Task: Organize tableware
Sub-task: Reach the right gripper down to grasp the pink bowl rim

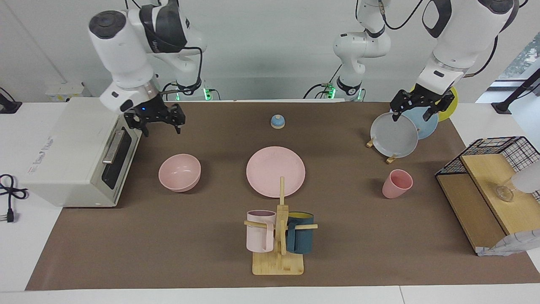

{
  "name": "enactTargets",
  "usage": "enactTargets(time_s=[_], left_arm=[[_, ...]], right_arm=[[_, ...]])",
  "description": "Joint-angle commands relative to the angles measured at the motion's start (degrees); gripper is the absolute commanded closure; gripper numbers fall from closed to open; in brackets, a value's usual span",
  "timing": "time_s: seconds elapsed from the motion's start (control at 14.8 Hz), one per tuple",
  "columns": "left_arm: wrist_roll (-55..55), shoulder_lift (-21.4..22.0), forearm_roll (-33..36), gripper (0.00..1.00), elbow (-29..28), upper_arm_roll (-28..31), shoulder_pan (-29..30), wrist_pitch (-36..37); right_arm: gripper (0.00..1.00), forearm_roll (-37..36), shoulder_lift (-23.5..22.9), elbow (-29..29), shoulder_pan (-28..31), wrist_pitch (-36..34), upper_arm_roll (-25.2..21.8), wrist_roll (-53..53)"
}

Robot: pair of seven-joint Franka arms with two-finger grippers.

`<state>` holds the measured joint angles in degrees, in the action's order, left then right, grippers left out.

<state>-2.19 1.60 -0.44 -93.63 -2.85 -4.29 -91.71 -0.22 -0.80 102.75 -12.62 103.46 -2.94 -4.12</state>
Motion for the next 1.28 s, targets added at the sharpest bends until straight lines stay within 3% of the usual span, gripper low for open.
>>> enactTargets(time_s=[0.0,0.34,0.61,0.74,0.94,1.08,1.21], left_arm=[[0.08,1.65,1.32,0.0,-1.64,-0.22,0.16,0.22],[0.08,1.65,1.32,0.0,-1.64,-0.22,0.25,0.22],[0.08,1.65,1.23,0.0,-1.64,-0.22,0.16,0.22],[0.08,1.65,1.32,0.0,-1.64,-0.22,0.16,0.22],[0.08,1.65,1.32,0.0,-1.64,-0.22,0.16,0.22],[0.08,1.65,1.32,0.0,-1.64,-0.22,0.16,0.22],[0.08,1.65,1.32,0.0,-1.64,-0.22,0.16,0.22]], right_arm=[[0.0,0.4,-5.24,3.58,-1.09,10.05,0.04,-1.42],[0.0,0.49,-6.4,15.27,-3.03,27.11,0.04,-2.3],[0.0,0.49,-7.64,17.57,-3.11,29.08,0.04,-2.3],[0.16,0.49,-8.34,18.8,-3.03,29.16,0.04,-2.3],[0.58,0.49,-8.43,18.8,-3.11,28.9,0.04,-2.3],[0.71,0.49,-8.69,18.89,-3.2,28.64,0.04,-2.65],[0.97,0.49,-9.04,18.89,-3.2,28.55,0.04,-2.56]])
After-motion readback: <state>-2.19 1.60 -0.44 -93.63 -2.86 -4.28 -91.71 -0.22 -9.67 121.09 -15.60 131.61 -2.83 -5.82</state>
